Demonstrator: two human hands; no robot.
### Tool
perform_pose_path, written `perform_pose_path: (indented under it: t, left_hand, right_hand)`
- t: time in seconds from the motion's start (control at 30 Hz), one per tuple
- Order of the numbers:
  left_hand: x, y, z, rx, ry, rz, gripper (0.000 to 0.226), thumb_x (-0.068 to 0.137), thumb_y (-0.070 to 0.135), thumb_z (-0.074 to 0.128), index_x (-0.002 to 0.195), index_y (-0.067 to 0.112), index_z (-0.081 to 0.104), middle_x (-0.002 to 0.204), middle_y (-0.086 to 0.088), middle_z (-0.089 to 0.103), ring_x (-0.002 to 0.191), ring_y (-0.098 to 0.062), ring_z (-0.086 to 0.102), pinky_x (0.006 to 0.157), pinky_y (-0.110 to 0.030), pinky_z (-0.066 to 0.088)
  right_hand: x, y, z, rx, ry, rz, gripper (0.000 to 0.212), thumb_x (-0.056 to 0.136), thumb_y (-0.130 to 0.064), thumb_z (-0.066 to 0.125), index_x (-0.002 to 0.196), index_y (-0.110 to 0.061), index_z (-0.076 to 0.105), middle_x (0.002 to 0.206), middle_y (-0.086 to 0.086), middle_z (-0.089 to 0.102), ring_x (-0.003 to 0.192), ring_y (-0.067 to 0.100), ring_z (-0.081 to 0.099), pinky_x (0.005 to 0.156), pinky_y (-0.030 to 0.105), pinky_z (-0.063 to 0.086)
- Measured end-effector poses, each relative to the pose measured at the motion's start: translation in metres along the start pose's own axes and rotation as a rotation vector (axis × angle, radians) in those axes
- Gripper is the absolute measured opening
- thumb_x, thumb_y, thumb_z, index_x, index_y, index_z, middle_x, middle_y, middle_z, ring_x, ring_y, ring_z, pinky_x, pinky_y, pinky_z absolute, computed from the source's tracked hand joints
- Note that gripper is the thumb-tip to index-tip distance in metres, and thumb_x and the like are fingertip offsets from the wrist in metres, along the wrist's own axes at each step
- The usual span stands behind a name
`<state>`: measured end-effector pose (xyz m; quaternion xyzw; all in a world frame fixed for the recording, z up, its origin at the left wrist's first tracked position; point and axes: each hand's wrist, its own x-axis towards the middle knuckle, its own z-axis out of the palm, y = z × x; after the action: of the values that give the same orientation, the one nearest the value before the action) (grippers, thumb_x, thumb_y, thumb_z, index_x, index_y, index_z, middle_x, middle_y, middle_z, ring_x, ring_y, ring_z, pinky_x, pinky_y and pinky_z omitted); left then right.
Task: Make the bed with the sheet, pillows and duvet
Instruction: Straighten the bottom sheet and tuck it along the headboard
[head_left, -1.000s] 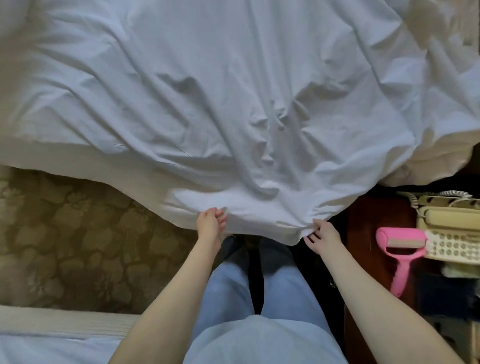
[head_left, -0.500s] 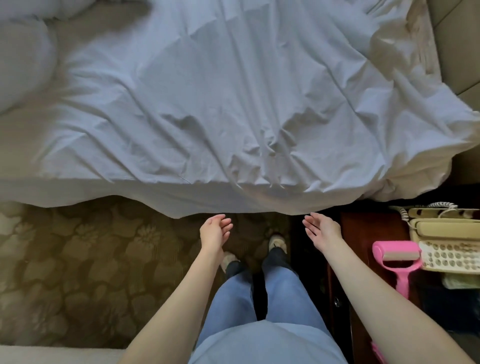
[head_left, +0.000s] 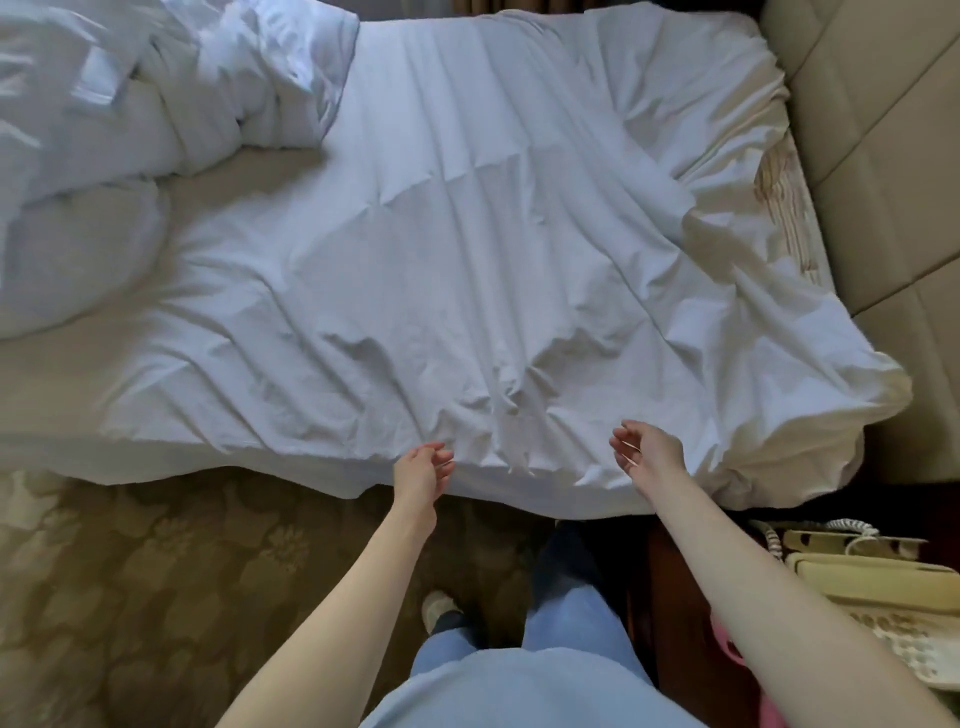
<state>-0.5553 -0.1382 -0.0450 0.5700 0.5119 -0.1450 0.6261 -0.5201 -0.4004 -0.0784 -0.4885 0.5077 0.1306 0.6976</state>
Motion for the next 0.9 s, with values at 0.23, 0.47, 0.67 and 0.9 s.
perform_pose_path:
  t: [0.23,0.47,0.67,0.9]
  left_hand:
    - [-0.007,0.037,0.083,0.109,-0.002,0.083,0.025,0.102,0.013,0.036,0.106,0.009,0.061,0.091,-0.005,0.064,0.081,-0.016,0.061,0.067,-0.022,0.048]
    - [-0.016,0.064,0.156,0.266,-0.064,0.188,0.024,0.099,0.008,0.035,0.105,0.009,0.059,0.091,-0.006,0.063,0.081,-0.017,0.060,0.067,-0.022,0.047]
    - [-0.005,0.086,0.219,0.389,-0.141,0.244,0.024,0.095,0.005,0.037,0.099,0.008,0.060,0.087,-0.008,0.062,0.073,-0.017,0.058,0.066,-0.024,0.043]
    - [0.014,0.108,0.288,0.489,-0.204,0.315,0.024,0.094,0.006,0.038,0.100,0.009,0.061,0.084,-0.004,0.063,0.073,-0.017,0.060,0.068,-0.026,0.043]
  right_hand:
    - [0.056,-0.083,-0.020,-0.130,0.128,-0.155,0.016,0.088,-0.003,0.049,0.077,-0.014,0.055,0.080,0.008,0.058,0.060,0.014,0.052,0.055,0.023,0.036]
    - [0.104,-0.148,-0.055,-0.512,0.383,-0.339,0.021,0.082,-0.006,0.051,0.102,-0.009,0.055,0.122,0.016,0.048,0.101,0.037,0.053,0.089,0.047,0.048]
    - [0.139,-0.199,-0.092,-0.762,0.427,-0.371,0.042,0.086,-0.009,0.055,0.126,-0.017,0.048,0.140,0.011,0.036,0.122,0.034,0.039,0.101,0.046,0.032]
    - [0.190,-0.236,-0.120,-0.948,0.370,-0.341,0.057,0.093,-0.021,0.051,0.146,-0.022,0.030,0.153,0.007,0.025,0.139,0.030,0.024,0.108,0.056,0.017]
